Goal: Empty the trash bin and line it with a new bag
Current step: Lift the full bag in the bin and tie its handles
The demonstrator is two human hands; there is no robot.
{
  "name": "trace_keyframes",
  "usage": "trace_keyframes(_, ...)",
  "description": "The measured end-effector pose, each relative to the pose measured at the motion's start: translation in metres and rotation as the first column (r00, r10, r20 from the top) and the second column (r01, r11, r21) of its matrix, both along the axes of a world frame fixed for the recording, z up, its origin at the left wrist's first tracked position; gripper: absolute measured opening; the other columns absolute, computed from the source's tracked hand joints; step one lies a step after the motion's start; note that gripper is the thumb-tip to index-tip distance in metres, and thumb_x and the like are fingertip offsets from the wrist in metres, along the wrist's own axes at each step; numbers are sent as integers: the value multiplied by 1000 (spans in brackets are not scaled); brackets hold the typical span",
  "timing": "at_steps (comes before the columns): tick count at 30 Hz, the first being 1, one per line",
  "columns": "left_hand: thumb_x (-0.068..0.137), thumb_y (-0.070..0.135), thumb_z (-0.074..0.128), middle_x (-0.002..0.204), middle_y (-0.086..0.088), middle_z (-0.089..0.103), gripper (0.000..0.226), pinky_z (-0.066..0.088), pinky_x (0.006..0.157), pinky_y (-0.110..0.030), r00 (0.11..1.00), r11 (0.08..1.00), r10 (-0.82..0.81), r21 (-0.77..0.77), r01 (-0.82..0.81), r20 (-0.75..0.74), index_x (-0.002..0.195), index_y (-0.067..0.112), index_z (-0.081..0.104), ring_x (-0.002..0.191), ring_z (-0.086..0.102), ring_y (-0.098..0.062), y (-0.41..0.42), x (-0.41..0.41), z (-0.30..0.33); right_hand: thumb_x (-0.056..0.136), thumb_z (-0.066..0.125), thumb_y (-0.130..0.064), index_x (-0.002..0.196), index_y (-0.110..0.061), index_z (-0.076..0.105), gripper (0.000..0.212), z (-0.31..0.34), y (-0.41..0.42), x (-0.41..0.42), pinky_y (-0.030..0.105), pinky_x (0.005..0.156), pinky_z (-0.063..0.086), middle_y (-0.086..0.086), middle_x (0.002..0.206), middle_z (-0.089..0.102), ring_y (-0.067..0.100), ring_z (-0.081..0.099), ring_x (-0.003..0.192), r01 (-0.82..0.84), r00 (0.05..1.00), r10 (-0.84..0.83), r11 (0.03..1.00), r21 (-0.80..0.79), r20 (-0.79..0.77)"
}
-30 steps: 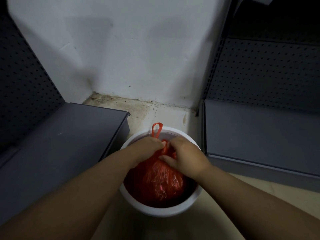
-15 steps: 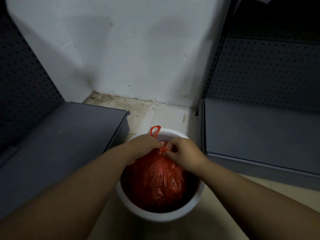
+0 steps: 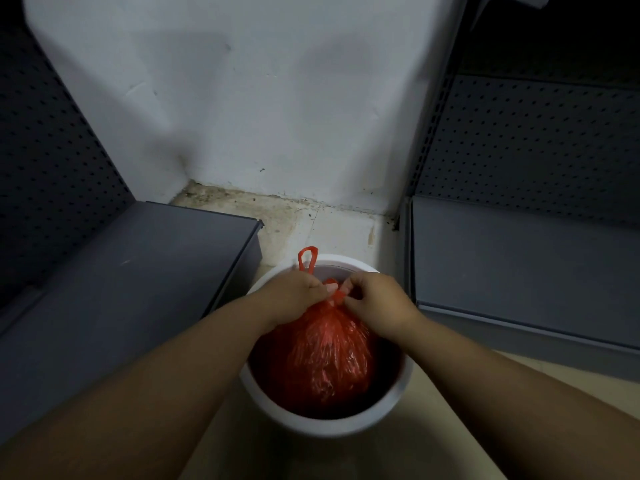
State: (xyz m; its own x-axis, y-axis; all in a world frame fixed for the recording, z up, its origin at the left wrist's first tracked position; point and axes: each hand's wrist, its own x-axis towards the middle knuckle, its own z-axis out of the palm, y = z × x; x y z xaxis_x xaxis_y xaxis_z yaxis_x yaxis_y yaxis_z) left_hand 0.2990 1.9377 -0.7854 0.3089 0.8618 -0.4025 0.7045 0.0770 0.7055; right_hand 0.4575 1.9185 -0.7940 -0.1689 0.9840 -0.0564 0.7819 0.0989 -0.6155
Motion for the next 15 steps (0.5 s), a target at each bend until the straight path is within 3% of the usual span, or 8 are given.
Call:
trace_keyframes(2, 92, 45, 47, 99, -14, 70, 44, 45, 98, -44, 997, 998, 37, -60, -33, 61, 89, 8, 72, 98, 64, -28, 1, -2, -2, 83, 62, -18, 83, -11, 61, 7, 3, -5, 1, 31, 75, 47, 0, 87, 64, 18, 58, 83, -36, 999, 35, 997, 75, 22)
trace_keyframes(5, 86, 47, 54, 107, -16, 69, 47, 44, 102, -47, 983, 985, 137, -124, -123, 119, 107, 7, 68, 103, 63, -30, 0, 0, 0, 84, 60, -24, 85, -14, 58, 10, 6, -17, 0, 21, 71, 32, 0, 84, 57, 17, 51, 80, -184, 979, 159, 960, 211, 128)
trace_keyframes(8, 91, 37, 51, 120, -19, 63, 44, 47, 95, -35, 992, 989, 121, -96, -116, 42, 115, 2, 63, 111, 59, -33, 0, 7, 4, 86, 61, -42, 103, -11, 62, 35, 4, -23, -9, 23, 77, 35, 7, 103, 65, 21, 59, 97, -208, 962, 154, 948, 239, 225)
trace_keyframes(11, 99, 20, 37, 130, -24, 56, 38, 43, 90, -31, 994, 995, 92, -44, -95, -55, 121, -2, 57, 120, 52, -34, -2, 11, 12, 92, 53, -37, 110, -11, 62, 33, 1, -19, -17, 29, 88, 42, 9, 111, 66, 24, 61, 102, -149, 967, 104, 971, 187, 232)
trace_keyframes(13, 99, 22, 37, 126, -24, 58, 38, 42, 84, -31, 994, 994, 87, -53, -91, -60, 118, -3, 59, 117, 54, -35, 1, 10, 12, 95, 49, -29, 110, -11, 64, 28, -1, -16, -19, 30, 87, 45, 10, 110, 67, 25, 63, 100, -136, 969, 100, 979, 148, 228)
trace_keyframes(15, 98, 27, 43, 105, -22, 63, 36, 39, 75, -26, 996, 999, 34, -14, -36, -80, 102, 0, 66, 99, 58, -34, 2, 7, 11, 96, 46, -23, 111, -10, 64, 27, -3, -15, -21, 33, 88, 48, 11, 110, 68, 27, 64, 99, -143, 960, 102, 980, 142, 261)
